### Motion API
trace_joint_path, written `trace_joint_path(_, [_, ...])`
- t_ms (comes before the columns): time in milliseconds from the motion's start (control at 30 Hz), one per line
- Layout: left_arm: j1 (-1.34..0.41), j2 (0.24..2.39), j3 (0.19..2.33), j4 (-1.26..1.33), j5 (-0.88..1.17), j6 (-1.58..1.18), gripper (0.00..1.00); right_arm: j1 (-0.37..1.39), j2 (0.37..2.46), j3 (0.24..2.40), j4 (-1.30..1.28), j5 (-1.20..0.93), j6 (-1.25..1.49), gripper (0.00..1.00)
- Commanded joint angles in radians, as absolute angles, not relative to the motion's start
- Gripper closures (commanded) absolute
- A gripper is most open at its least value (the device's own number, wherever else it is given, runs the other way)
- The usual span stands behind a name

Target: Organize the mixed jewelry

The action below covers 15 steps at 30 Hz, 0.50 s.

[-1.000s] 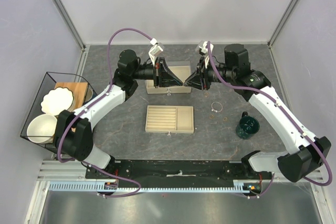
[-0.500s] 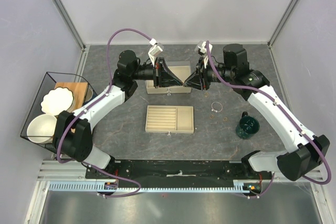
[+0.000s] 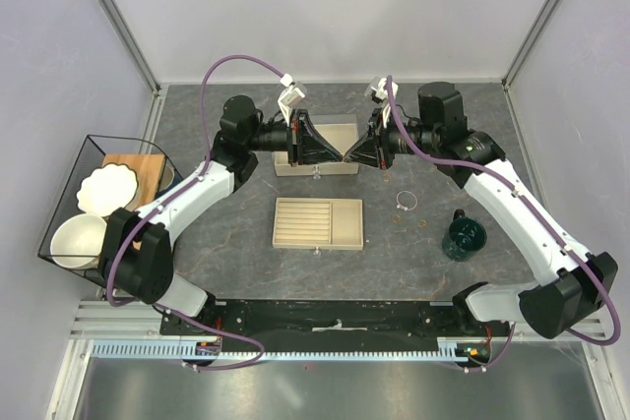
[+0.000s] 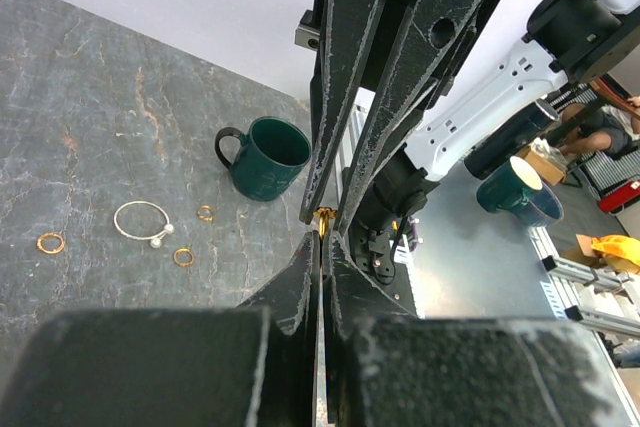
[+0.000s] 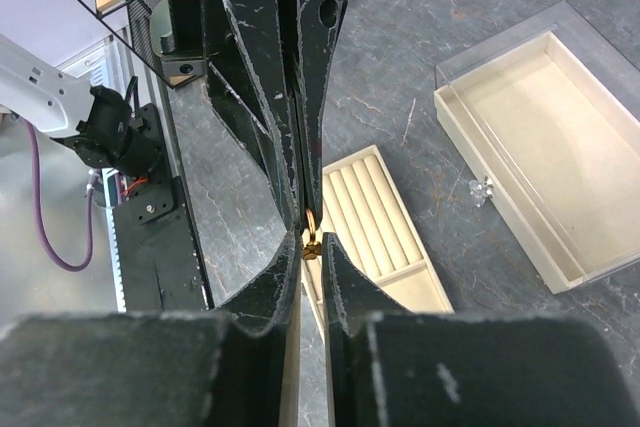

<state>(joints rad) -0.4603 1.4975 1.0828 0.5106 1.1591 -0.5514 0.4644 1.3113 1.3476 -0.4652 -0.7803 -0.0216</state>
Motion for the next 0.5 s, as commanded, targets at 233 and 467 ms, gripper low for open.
trace_joint_path(233, [-0.462, 1.450, 1.078, 0.528, 1.111, -0.537, 0.66, 0.462, 1.316, 1.370, -0.434, -0.779, -0.018, 1.00])
trace_joint_path(467, [-0.342, 1.344, 1.080, 0.416, 0.924, -0.515, 0.22, 0.469, 1.351, 1.440, -0.528, -0.638, -0.087, 1.00])
